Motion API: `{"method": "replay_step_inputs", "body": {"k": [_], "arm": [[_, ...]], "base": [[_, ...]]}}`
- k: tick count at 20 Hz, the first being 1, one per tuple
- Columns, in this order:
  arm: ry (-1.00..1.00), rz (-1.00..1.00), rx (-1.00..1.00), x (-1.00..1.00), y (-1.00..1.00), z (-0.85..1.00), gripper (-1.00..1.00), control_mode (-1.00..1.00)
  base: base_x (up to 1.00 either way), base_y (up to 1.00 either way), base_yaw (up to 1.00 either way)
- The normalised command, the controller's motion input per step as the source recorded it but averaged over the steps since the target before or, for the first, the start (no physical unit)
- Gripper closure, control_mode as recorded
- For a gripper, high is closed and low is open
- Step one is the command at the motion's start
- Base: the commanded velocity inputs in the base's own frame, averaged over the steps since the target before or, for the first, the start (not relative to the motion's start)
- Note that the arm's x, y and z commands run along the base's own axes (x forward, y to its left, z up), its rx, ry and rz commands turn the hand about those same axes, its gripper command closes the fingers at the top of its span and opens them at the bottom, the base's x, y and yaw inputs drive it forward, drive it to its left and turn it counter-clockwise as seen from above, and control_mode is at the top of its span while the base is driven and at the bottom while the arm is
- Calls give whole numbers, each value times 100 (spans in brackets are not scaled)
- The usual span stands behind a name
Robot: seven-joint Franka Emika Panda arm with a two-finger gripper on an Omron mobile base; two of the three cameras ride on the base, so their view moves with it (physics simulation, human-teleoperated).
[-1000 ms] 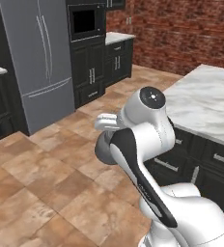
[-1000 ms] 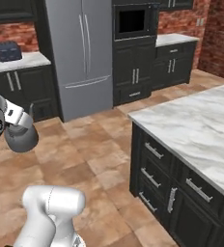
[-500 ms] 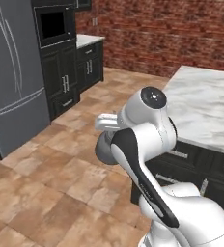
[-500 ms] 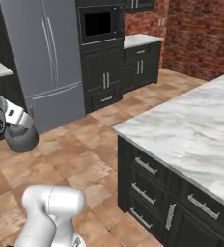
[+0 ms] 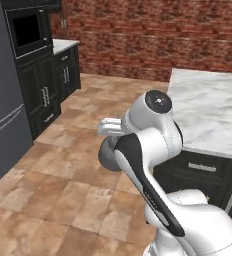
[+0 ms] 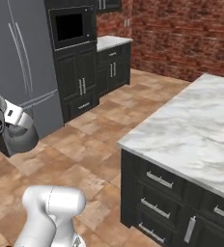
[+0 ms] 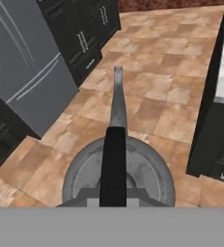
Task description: The kettle is done boiling. Turn off the stove, then wait for 300 timesteps before moving the kettle to the dining table.
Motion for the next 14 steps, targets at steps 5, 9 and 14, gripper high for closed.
{"method": "replay_step_inputs", "body": {"k": [5,9,14], "arm": [[0,0,0,0,0,0,100,100],[0,0,0,0,0,0,100,100],[0,0,0,0,0,0,100,100]], "base": [[73,57,-37],[73,61,-37],[75,66,-36]]}}
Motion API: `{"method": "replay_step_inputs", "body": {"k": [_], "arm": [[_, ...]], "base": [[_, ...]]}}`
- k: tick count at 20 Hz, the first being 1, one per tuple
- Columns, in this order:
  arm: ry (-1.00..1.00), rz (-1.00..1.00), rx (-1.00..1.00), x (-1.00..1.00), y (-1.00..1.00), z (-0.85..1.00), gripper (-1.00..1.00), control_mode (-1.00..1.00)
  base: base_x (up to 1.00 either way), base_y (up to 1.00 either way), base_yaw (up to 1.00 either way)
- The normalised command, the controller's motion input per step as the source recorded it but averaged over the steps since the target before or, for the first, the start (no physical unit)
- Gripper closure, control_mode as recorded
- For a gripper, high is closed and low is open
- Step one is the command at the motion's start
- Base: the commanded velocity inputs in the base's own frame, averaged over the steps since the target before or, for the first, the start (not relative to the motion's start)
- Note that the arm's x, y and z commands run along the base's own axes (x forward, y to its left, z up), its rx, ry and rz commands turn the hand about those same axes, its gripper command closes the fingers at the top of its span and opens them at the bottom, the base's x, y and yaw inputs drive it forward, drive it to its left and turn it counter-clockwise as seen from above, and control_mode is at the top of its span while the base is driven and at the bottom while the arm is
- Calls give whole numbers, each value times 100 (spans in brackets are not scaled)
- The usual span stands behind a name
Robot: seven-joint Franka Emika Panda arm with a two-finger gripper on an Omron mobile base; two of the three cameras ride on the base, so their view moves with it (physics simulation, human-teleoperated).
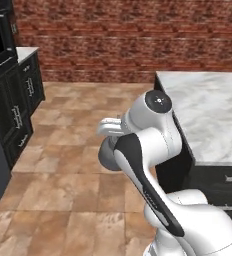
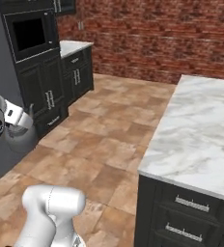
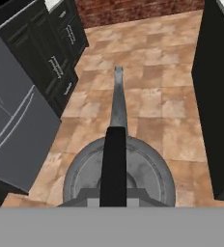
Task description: The kettle is done boiling. Turn off the stove, then wait for 300 timesteps before moving the kettle to the dining table.
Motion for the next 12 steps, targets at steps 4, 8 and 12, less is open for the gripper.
{"method": "replay_step_inputs", "body": {"k": [4,8,12], "arm": [[0,0,0,0,0,0,100,100],[0,0,0,0,0,0,100,100],[0,0,0,0,0,0,100,100]], "base": [[77,65,-35],[77,66,-36],[77,66,-36]]}}
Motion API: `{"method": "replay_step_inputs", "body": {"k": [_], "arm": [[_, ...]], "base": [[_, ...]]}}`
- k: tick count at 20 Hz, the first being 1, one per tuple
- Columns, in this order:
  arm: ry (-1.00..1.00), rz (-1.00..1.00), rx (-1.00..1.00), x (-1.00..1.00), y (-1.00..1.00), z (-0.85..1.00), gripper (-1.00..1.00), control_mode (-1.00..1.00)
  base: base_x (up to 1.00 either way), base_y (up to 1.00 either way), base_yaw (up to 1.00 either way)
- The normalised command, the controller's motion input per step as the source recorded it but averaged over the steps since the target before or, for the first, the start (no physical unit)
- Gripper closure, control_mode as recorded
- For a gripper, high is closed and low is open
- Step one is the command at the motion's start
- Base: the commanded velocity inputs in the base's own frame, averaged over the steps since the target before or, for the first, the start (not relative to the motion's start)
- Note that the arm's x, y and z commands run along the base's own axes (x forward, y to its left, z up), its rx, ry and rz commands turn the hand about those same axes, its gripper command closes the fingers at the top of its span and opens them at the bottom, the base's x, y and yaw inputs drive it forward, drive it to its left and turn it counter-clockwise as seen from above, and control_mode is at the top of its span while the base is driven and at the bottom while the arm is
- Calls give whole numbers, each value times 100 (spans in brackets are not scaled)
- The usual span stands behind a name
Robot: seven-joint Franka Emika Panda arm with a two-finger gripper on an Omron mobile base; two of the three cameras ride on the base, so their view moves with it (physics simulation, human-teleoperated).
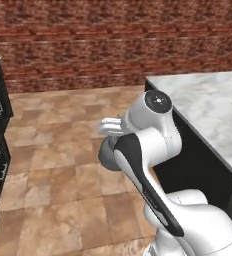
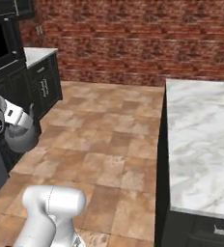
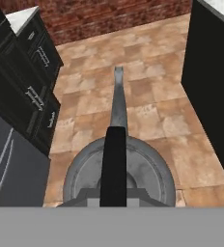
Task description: The kettle is done boiling. Turn off the stove, then wait for 300 timesteps before moving the kettle to the dining table.
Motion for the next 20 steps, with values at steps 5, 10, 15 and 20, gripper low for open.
{"method": "replay_step_inputs", "body": {"k": [5,10,15,20], "arm": [[0,0,0,0,0,0,100,100],[0,0,0,0,0,0,100,100],[0,0,0,0,0,0,100,100],[0,0,0,0,0,0,100,100]], "base": [[76,68,-35],[75,70,-36],[75,69,-36],[75,69,-36]]}}
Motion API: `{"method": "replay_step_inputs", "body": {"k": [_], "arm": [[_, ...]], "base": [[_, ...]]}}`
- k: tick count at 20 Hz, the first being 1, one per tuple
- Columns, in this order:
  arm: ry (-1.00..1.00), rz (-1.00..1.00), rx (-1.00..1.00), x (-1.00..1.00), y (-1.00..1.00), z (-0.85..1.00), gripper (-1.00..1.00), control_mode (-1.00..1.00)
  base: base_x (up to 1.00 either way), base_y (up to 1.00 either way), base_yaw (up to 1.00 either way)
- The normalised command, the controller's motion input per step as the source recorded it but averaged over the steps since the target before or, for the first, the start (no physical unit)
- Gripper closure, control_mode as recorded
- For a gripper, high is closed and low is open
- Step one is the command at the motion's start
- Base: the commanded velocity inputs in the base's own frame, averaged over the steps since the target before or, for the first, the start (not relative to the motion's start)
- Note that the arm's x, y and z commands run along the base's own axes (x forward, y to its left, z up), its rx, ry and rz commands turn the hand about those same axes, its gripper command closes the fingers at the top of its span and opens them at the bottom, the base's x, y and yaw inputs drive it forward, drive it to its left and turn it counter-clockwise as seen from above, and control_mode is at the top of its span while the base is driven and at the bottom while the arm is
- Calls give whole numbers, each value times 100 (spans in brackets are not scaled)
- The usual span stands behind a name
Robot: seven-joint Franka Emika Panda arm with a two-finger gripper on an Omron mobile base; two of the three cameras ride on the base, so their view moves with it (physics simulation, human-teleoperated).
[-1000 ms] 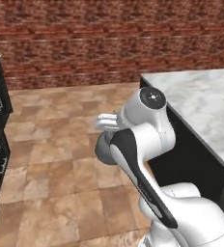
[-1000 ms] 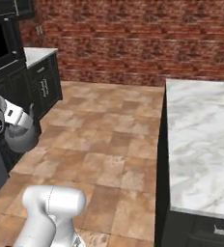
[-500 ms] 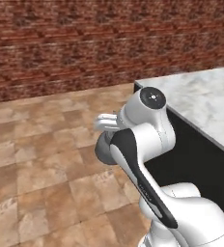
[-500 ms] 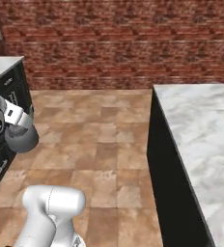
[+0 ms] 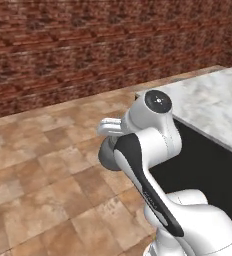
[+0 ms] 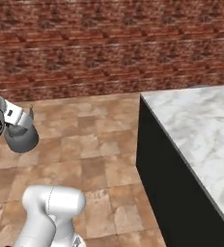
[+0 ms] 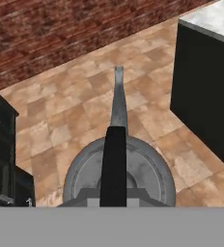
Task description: The kettle is done boiling. Turn off the stove, then wait for 300 timesteps before moving the kettle to the dining table.
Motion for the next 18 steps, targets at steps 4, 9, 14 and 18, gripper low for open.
{"method": "replay_step_inputs", "body": {"k": [4,9,14,18], "arm": [[0,0,0,0,0,0,100,100],[0,0,0,0,0,0,100,100],[0,0,0,0,0,0,100,100],[0,0,0,0,0,0,100,100]], "base": [[74,69,-36],[72,69,-36],[71,70,-36],[70,70,-36]]}}
